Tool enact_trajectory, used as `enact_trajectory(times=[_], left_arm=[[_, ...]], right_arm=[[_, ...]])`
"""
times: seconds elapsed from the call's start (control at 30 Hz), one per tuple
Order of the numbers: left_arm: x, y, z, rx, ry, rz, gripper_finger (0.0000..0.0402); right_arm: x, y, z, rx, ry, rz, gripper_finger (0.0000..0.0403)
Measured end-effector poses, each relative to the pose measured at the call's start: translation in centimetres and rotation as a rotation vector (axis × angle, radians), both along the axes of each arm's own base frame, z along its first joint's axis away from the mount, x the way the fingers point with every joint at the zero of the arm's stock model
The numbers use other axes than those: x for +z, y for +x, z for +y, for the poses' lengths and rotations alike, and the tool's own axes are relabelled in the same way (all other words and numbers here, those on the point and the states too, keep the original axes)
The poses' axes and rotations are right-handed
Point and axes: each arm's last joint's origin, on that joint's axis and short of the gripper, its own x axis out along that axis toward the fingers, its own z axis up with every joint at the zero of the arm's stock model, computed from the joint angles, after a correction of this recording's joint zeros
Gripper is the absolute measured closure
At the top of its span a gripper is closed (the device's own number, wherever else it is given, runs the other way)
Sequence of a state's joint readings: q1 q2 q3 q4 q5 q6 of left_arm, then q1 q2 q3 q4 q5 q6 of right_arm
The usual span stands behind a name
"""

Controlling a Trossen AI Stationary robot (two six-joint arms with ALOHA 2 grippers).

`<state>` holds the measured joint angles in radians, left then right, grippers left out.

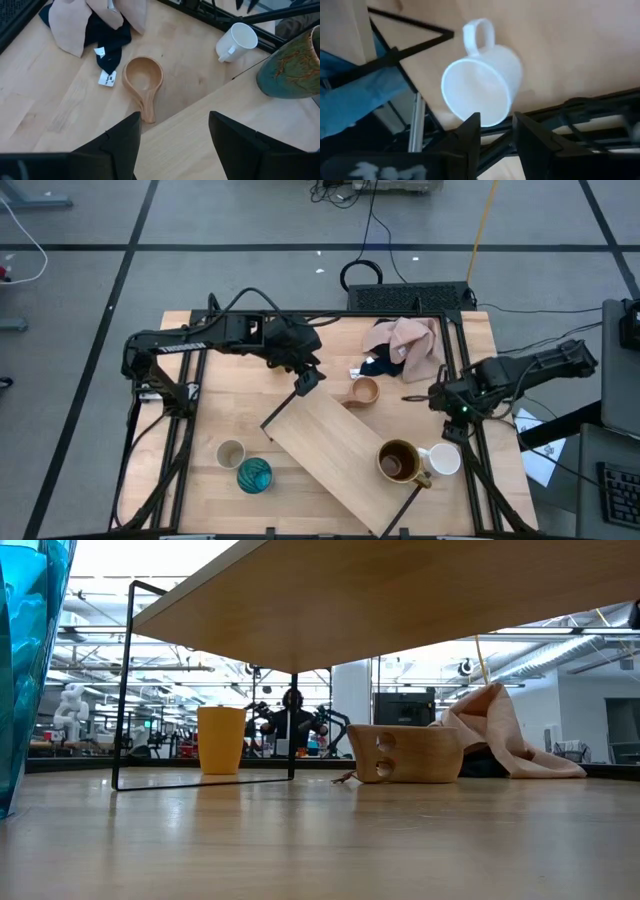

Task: Stack small to large cups/mugs on shelf
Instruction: Put the white mug on the shelf

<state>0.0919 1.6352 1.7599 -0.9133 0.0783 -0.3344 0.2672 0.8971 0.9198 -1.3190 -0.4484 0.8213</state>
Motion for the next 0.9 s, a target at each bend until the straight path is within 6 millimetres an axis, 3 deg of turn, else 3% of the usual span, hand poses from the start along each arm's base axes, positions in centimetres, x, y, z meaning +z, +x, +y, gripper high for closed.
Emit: enact_trajectory(times=[0.33, 0.9], left_arm=[[0.0, 0.0, 0.2, 0.012, -0.005, -0.004, 0.0167], [0.1, 0.0, 0.2, 0.032, -0.026, -0.007, 0.0167]], right_arm=[[-2.5, 0.0, 1.5, 0.038, 0.009, 0.029, 0.0228], [-5.5, -0.5, 2.4, 0.033, -0.028, 0.073, 0.0233]])
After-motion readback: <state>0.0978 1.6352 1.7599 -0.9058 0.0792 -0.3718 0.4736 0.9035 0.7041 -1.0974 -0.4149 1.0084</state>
